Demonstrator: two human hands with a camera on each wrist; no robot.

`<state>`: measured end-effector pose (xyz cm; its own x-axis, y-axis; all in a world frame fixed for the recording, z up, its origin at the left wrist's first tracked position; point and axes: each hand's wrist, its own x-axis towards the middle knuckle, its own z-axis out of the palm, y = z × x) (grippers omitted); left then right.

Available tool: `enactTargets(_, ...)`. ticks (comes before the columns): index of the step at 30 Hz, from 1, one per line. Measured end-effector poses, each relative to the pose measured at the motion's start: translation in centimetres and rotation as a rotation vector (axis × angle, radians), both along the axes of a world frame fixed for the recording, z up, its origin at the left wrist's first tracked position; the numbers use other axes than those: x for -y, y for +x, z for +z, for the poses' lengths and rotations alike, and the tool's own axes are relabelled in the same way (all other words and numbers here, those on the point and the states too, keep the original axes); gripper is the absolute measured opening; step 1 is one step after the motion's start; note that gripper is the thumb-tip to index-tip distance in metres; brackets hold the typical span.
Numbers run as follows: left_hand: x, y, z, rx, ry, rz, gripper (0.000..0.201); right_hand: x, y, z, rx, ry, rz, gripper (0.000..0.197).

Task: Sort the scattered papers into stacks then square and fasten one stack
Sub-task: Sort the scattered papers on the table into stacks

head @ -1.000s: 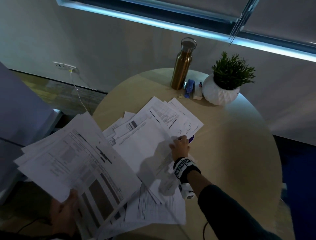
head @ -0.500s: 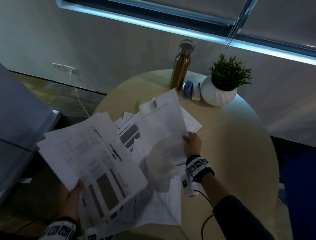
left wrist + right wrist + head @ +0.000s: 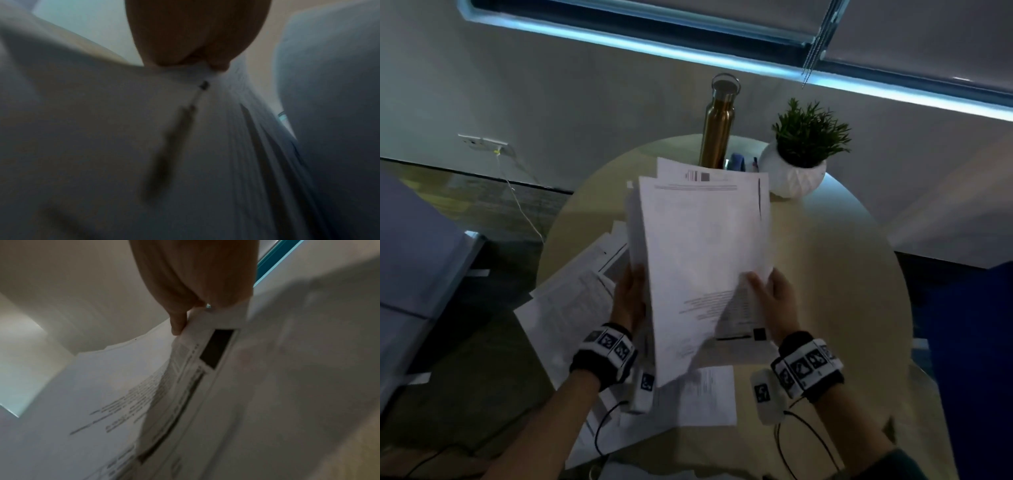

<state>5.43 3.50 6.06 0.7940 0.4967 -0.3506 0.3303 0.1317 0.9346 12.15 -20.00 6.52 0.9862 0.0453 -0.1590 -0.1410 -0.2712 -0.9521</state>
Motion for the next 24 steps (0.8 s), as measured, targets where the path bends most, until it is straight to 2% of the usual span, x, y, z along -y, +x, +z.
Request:
enactTargets(1, 0.4, 0.4, 0.1, 0.017, -0.049, -0.059, 0.047, 0.0, -0.4, 0.0, 0.027, -0.009, 0.000, 0.039)
enactTargets(3, 1.0, 0.9, 0.5, 0.013, -0.074, -0.200, 0.063, 0.2, -0.8, 0.4, 0.074, 0.055, -0.055, 0.030)
enactTargets(4, 1.3, 1.0, 0.6, 0.038, -0.035, -0.260, 0.069, 0.4, -0.9, 0.7, 0.095, 0.085, -0.099, 0.033)
enactTargets(6, 2.0, 1.3, 0.8, 0.140, 0.111, -0.315, 0.064, 0.9, -0.8, 1.2, 0.181, 0.121, -0.144, 0.045)
enactTargets(8, 2.6, 1.5, 1.0, 0.226, 0.223, -0.243, 0.049, 1.1, -0.8, 1.7, 0.261, 0.160, -0.131, 0.037)
enactTargets(10, 3.3, 1.3, 1.3, 0.305, 0.237, -0.171, 0.042, 1.1, -0.8, 1.4, 0.284, 0.182, -0.125, 0.030)
enactTargets(12, 3.7, 1.0, 0.8, 0.330, 0.207, -0.167, 0.052, 0.9, -0.8, 0.3, 0.229, 0.169, -0.114, 0.028)
enactTargets(15, 4.4, 0.5, -0.2, 0.288, 0.188, -0.247, 0.070, 0.3, -0.9, -1.7, 0.136, 0.066, -0.029, 0.044)
enactTargets(18, 4.6, 1.0, -0.4, 0.223, 0.278, -0.265, 0.059, -0.6, -0.5, -1.9, 0.102, -0.001, 0.023, 0.044)
enactTargets(20, 4.1, 1.6, -0.1, 0.225, 0.318, -0.220, 0.047, -0.5, 0.3, -1.5, 0.131, 0.006, -0.041, 0.035)
enactTargets(22, 3.3, 1.9, -0.3, 0.238, 0.283, -0.179, 0.043, 0.5, 1.3, -1.5, 0.175, 0.057, -0.099, 0.032)
enactTargets(24, 2.6, 1.7, -0.6, 0.208, 0.299, -0.149, 0.041, 2.2, 2.5, -2.0, 0.153, 0.103, -0.185, 0.049)
